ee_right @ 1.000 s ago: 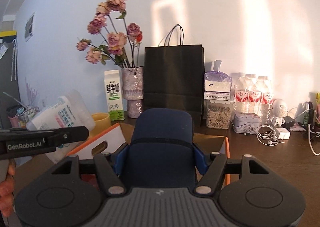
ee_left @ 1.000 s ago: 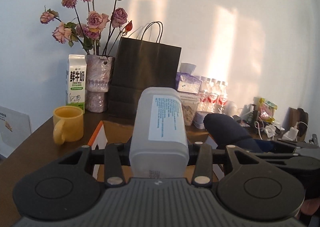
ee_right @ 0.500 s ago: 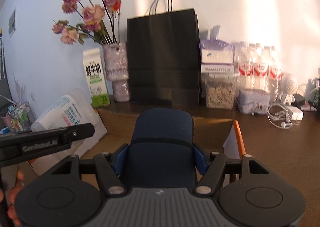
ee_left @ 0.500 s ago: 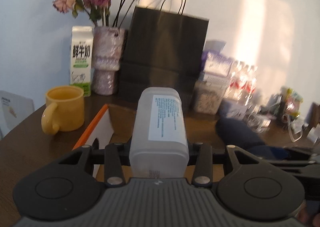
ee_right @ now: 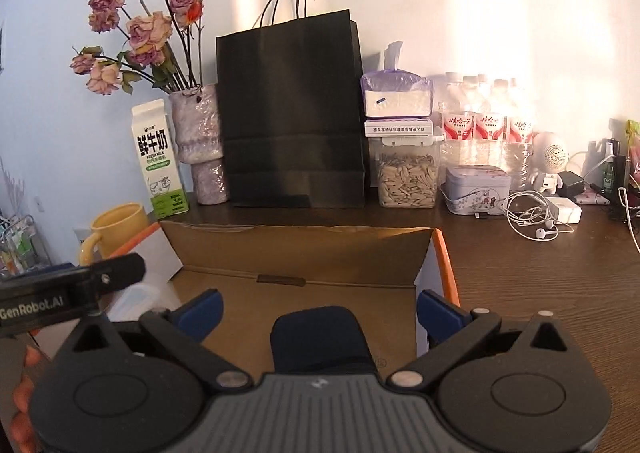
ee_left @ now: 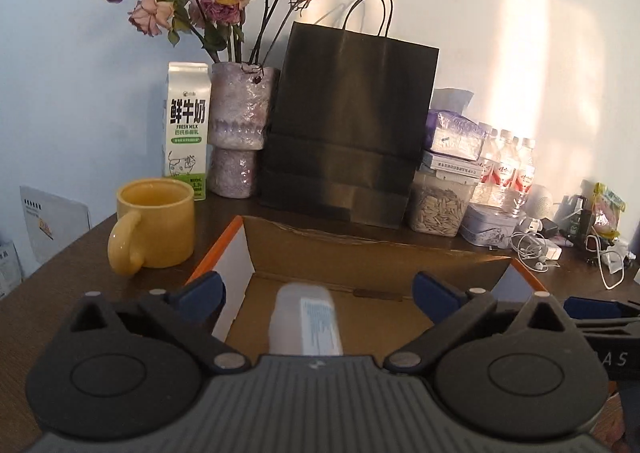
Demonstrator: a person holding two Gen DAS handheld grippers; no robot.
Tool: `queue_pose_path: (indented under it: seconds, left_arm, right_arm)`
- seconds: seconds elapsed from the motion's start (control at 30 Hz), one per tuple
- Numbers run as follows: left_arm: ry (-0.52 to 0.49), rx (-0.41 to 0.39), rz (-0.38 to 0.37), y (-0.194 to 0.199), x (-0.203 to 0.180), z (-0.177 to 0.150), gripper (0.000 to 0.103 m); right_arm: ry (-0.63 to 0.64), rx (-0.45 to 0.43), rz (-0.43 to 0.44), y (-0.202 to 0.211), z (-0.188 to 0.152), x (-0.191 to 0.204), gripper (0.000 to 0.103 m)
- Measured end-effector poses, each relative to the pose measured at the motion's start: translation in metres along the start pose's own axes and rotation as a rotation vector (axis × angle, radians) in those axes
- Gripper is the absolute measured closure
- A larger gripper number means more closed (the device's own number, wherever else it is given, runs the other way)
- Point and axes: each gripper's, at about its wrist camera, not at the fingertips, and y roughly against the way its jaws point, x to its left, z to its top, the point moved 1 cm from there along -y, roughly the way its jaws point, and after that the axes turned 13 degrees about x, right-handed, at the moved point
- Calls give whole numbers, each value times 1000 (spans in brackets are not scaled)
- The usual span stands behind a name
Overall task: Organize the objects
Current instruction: 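Lower the bottle into the red box with left tool while right places navy case, then grasp a white cap with the left tool while the right grasps the hamster plush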
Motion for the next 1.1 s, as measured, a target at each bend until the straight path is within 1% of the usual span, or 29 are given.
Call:
queue_pose_path:
  seconds: [0.13, 0.33, 0.5, 0.63, 0.83, 1.1]
  left_arm:
    - [-5, 11, 5, 0, 0, 0, 0]
    - [-10, -7, 3, 8, -3, 3, 0]
    - [-24, -23, 4, 24, -5, 5, 0]
    - [-43, -19, 10, 36, -5, 3, 0]
    - [-38, -19, 25, 60, 3, -6, 0]
    - [-44, -24, 35, 101, 18, -23, 0]
  right_arm:
    - [9, 0, 6, 0, 1, 1, 0]
    - [21, -10, 8, 4, 2, 1, 0]
    - [32, -36, 19, 18, 4, 4, 0]
    - [53, -57, 16, 33, 2, 8, 0]
    - [64, -69, 9, 55, -10, 11, 0]
    - [73, -65, 6, 85, -39, 14, 0]
